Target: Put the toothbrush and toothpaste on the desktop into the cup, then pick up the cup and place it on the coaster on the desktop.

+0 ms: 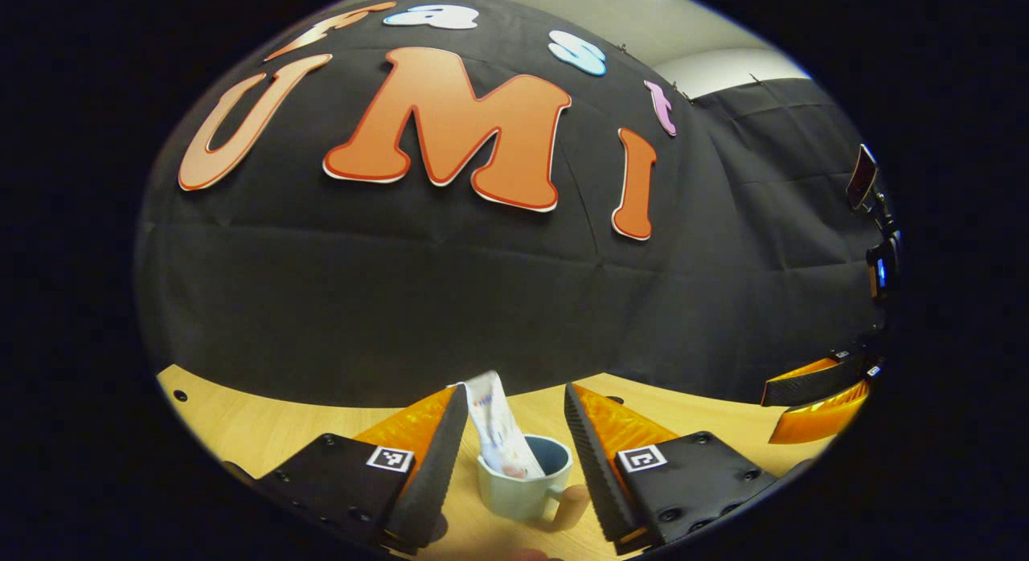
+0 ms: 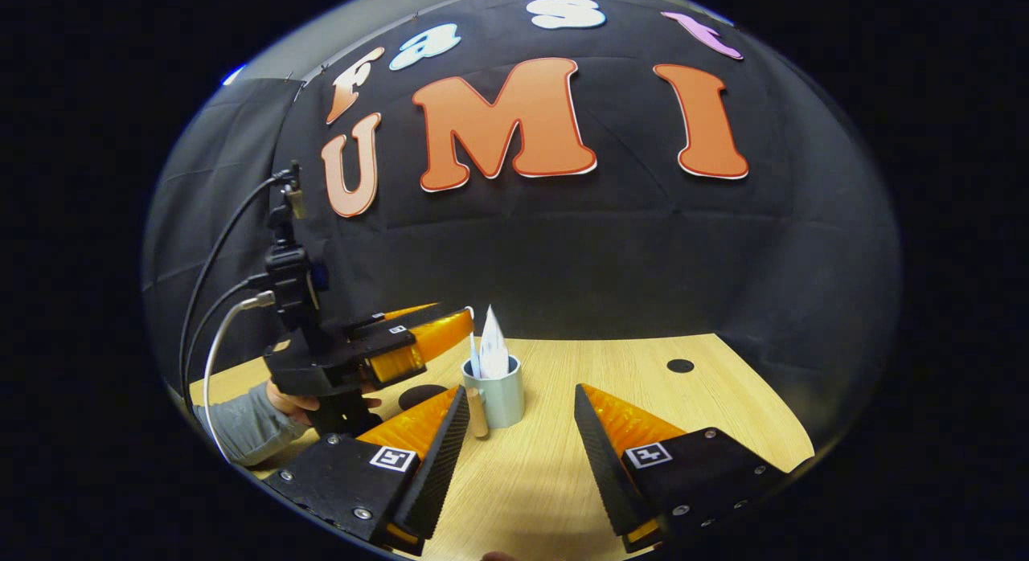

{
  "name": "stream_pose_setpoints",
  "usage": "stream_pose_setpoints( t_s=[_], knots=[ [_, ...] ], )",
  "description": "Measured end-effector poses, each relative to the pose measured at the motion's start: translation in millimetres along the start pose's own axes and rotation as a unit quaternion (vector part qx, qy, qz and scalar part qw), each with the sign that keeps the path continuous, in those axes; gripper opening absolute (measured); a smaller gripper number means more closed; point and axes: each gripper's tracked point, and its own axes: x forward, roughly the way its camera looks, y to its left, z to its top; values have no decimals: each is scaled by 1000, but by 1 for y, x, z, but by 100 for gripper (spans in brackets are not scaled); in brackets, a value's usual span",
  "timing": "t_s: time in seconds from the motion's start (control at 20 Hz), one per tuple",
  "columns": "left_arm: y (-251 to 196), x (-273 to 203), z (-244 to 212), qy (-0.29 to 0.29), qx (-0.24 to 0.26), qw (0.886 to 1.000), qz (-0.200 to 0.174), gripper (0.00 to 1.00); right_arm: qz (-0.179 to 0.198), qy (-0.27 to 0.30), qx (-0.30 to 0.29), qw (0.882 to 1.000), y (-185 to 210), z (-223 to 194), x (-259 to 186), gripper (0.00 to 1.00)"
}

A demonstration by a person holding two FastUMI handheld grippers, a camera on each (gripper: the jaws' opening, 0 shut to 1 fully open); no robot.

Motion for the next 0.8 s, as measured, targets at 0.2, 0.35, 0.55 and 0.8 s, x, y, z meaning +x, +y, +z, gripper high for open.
stream_pose_setpoints(
  t_s=[0.2,0.35,0.55,0.8],
  knots=[
    [22,-39,18,-3,6,1000,28,97,3,23,-2,1000,16,-1,16,80],
    [35,-64,27,0,12,999,51,98,-21,58,-19,998,18,-4,28,80],
    [63,-102,39,6,40,994,97,96,-14,96,-24,995,37,0,43,80],
    [94,-147,62,-4,70,987,143,98,-32,164,-24,986,47,-7,63,80]
  ],
)
